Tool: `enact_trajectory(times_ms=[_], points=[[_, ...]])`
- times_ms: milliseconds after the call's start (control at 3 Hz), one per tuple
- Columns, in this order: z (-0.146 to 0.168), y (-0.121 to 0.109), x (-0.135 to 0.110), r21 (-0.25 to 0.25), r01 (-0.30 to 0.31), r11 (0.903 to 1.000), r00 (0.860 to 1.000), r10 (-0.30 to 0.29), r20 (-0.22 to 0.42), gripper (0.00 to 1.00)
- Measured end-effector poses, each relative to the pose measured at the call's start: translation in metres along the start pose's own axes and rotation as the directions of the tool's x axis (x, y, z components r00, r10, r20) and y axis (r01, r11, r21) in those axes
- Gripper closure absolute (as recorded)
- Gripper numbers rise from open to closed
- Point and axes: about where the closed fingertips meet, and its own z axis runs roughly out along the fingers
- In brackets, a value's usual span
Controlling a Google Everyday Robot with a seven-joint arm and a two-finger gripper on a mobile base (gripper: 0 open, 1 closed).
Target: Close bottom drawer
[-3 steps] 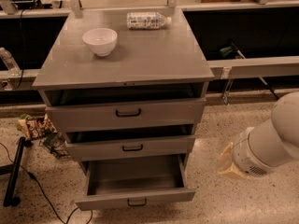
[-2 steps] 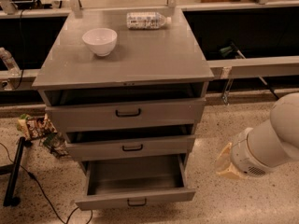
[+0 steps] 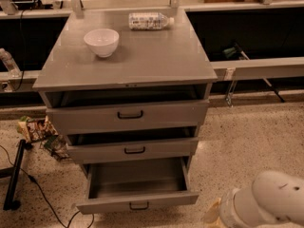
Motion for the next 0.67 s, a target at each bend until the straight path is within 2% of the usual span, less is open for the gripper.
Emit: enact_trajectory(times_ms=[333,667], points=[[0.0630,0.0080,0.0177,-0.014,-0.002,0.9999,0.999,0.002,0.037,1.00],[0.0692,0.0061,0.0167,-0.005,-0.002,1.0000,0.999,0.002,0.049,1.00]])
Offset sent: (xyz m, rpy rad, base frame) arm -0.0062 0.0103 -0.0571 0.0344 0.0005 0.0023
